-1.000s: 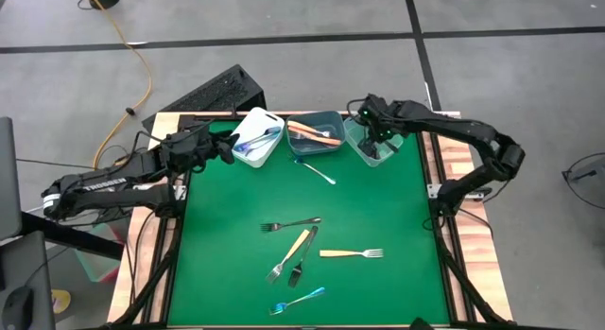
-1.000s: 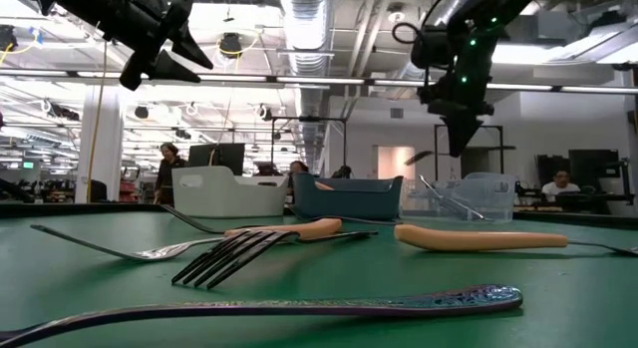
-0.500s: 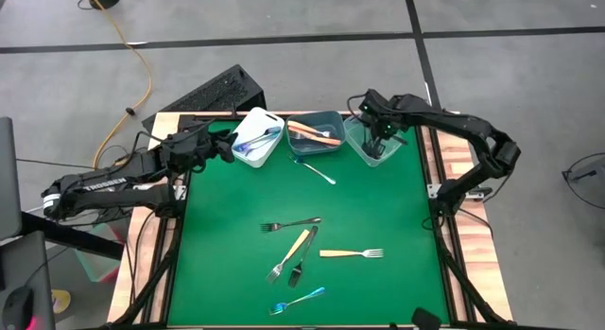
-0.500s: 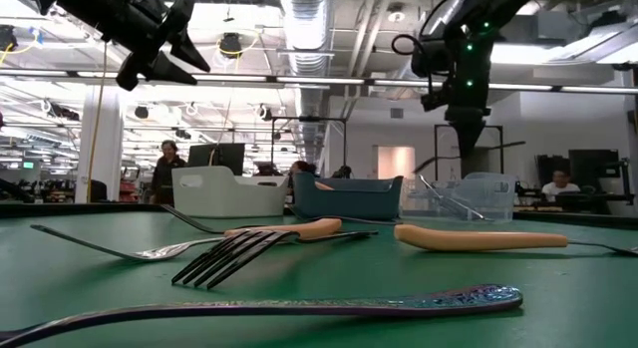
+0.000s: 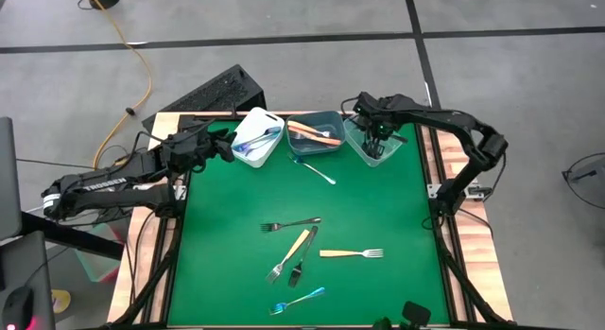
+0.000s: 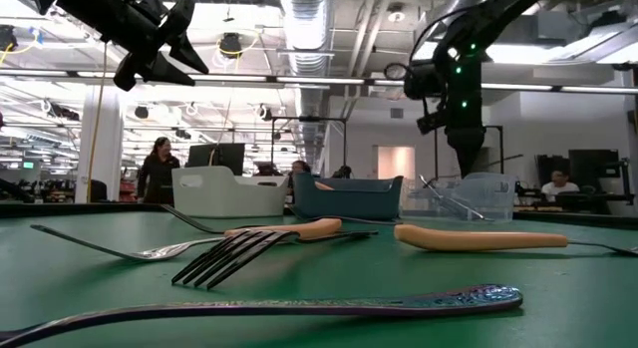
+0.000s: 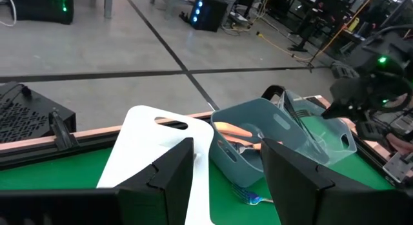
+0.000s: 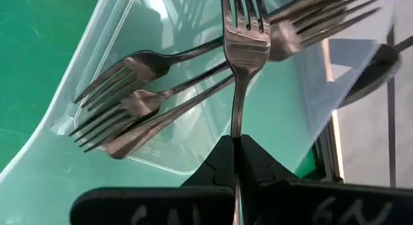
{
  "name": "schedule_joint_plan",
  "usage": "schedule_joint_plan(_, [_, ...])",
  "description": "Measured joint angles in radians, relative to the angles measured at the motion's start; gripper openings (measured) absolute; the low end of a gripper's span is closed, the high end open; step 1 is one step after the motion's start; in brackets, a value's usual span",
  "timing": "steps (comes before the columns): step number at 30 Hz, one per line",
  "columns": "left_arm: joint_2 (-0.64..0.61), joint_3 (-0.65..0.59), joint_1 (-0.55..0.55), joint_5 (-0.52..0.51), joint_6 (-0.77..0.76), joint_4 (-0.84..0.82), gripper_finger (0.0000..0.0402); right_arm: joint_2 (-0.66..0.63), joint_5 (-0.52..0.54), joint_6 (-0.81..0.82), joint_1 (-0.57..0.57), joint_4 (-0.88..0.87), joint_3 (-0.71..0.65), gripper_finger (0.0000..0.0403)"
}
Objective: Sort silverware by color (type)
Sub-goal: Put the black fork into the transparent bin
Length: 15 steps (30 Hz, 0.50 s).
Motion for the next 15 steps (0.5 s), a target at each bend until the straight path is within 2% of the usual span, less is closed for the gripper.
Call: schedule_joint_plan(15, [0.0,0.0,0.0,-0.019,0.0,0.0,0.0164,0.033,-0.012,-0.036,-0.001,0.051,0.0,0.0009])
